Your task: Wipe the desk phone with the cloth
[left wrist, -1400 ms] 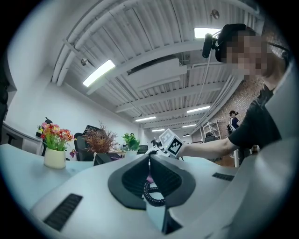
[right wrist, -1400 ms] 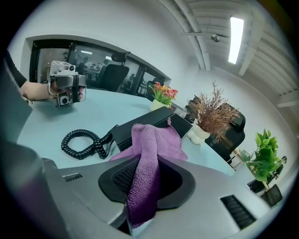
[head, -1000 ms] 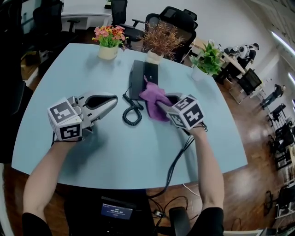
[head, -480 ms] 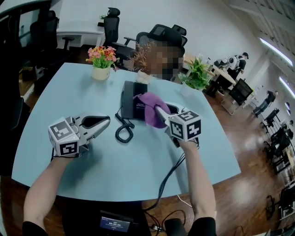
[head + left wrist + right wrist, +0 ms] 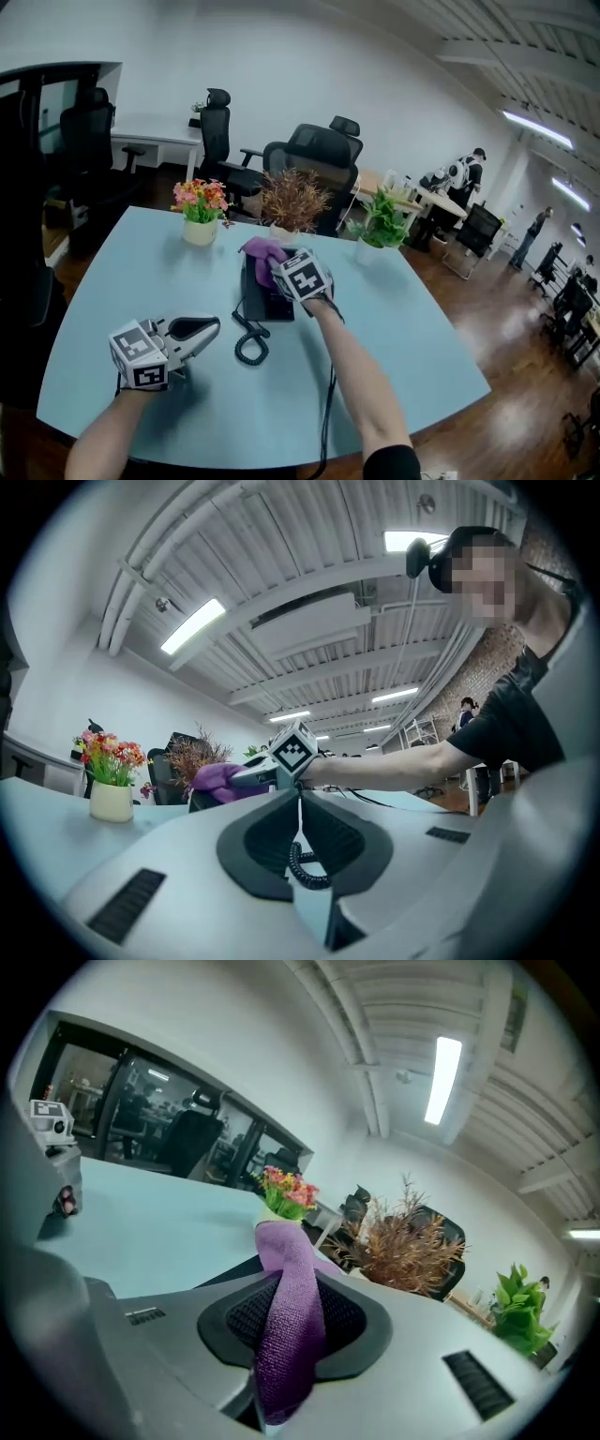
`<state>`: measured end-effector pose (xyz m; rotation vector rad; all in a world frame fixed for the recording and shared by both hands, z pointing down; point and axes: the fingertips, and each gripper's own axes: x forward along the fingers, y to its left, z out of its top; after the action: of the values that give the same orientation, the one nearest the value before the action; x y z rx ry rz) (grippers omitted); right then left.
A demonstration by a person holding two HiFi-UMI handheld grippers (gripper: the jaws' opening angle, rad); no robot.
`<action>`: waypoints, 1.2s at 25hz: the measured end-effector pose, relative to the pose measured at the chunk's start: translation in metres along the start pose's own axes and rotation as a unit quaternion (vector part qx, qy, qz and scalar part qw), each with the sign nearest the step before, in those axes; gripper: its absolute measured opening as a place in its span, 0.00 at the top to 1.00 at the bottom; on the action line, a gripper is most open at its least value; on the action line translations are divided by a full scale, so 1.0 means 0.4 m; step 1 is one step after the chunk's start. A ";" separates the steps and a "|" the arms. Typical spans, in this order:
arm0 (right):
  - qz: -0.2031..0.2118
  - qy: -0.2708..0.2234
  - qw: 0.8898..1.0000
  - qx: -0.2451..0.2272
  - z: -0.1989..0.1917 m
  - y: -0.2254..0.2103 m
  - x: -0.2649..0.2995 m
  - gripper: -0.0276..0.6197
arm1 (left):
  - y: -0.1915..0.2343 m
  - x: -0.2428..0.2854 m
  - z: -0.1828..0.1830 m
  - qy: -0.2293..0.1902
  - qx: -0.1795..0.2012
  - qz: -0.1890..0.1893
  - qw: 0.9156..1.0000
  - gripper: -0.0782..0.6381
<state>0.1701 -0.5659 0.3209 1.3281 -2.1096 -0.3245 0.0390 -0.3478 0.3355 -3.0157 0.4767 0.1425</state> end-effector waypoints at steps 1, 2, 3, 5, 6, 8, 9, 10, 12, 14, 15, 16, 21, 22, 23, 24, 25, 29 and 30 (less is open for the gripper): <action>0.012 0.010 1.000 -0.009 -0.004 0.019 0.010 0.86 | 0.006 -0.003 0.007 -0.003 0.001 0.001 1.000 0.87; 0.027 0.020 0.999 -0.020 -0.011 0.043 0.012 0.86 | 0.011 -0.006 0.013 -0.006 0.002 0.001 1.000 0.87; 0.042 0.031 0.998 -0.037 -0.021 0.071 0.007 0.86 | 0.015 -0.010 0.019 -0.009 0.003 0.001 1.000 0.87; 0.071 0.050 0.993 -0.078 -0.041 0.137 -0.025 0.86 | 0.020 -0.016 0.025 -0.008 0.006 -0.002 1.000 0.87; 0.089 0.057 0.990 -0.097 -0.052 0.177 -0.050 0.86 | 0.019 -0.019 0.026 -0.006 0.007 -0.003 1.000 0.87; 0.133 0.072 0.980 -0.129 -0.086 0.262 -0.108 0.86 | 0.012 -0.024 0.027 0.000 0.010 -0.006 1.000 0.87; 0.148 0.082 0.975 -0.142 -0.108 0.293 -0.139 0.86 | 0.009 -0.026 0.027 0.002 0.011 -0.007 1.000 0.87; 0.154 0.090 0.973 -0.150 -0.129 0.310 -0.170 0.86 | 0.005 -0.027 0.027 0.004 0.011 -0.008 1.000 0.87; 0.142 0.088 0.975 -0.144 -0.153 0.311 -0.241 0.86 | -0.004 -0.025 0.023 0.008 0.013 -0.007 1.000 0.87; 0.117 0.050 0.987 -0.101 -0.142 0.290 -0.333 0.86 | -0.017 -0.024 0.022 0.009 0.020 -0.008 1.000 0.87; 0.102 0.019 0.992 -0.067 -0.128 0.274 -0.386 0.86 | -0.026 -0.026 0.029 0.006 0.023 -0.008 1.000 0.87; 0.086 -0.018 0.996 -0.027 -0.111 0.256 -0.445 0.86 | -0.038 -0.030 0.043 0.000 0.026 -0.008 1.000 0.87; 0.028 -0.224 0.962 0.154 -0.027 0.191 -0.791 0.86 | -0.130 -0.060 0.157 -0.046 0.039 -0.002 0.998 0.87; 0.023 -0.258 0.949 0.180 -0.020 0.183 -0.848 0.86 | -0.153 -0.064 0.183 -0.053 0.049 -0.003 0.997 0.87; 0.019 -0.288 0.936 0.202 -0.014 0.177 -0.899 0.86 | -0.179 -0.066 0.207 -0.058 0.060 -0.004 0.997 0.87; 0.016 -0.313 0.924 0.221 -0.010 0.173 -0.944 0.86 | -0.208 -0.066 0.229 -0.062 0.070 -0.007 0.996 0.87; 0.015 -0.333 0.913 0.237 -0.008 0.173 -0.986 0.86 | -0.243 -0.067 0.249 -0.065 0.077 -0.011 0.995 0.87; 0.014 -0.386 0.887 0.254 0.019 0.184 -1.123 0.86 | -0.387 -0.074 0.312 -0.087 0.087 -0.031 0.992 0.87; 0.013 -0.395 0.884 0.251 0.030 0.191 -1.150 0.86 | -0.420 -0.082 0.323 -0.094 0.086 -0.035 0.991 0.87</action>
<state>0.2471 -0.1277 0.1801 1.6299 -3.0498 -0.3630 0.0502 -0.1660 0.2223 -2.8107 0.3456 0.3578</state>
